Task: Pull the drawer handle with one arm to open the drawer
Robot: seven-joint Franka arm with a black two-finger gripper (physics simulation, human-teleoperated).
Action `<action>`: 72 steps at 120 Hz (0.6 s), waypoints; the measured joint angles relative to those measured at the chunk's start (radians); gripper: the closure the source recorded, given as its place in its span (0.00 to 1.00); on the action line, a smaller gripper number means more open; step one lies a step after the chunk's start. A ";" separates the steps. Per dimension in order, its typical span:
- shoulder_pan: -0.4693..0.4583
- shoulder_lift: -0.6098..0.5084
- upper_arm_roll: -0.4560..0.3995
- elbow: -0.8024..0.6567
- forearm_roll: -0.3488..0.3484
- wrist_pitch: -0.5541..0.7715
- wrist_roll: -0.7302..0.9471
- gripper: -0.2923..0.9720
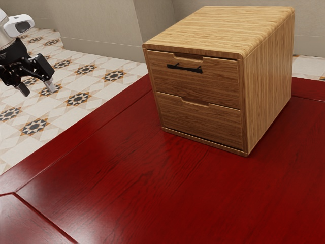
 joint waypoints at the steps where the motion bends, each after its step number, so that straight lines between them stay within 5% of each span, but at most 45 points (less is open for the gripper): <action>1: 0.000 0.000 0.000 0.000 0.000 0.000 0.000 0.25; 31: 0.000 -0.008 -0.006 0.026 0.011 -0.003 0.000 0.25; 47: -0.012 -0.125 -0.071 0.126 0.053 -0.019 0.019 0.25; 72: -0.035 -0.144 -0.149 0.135 0.095 -0.026 0.299 0.25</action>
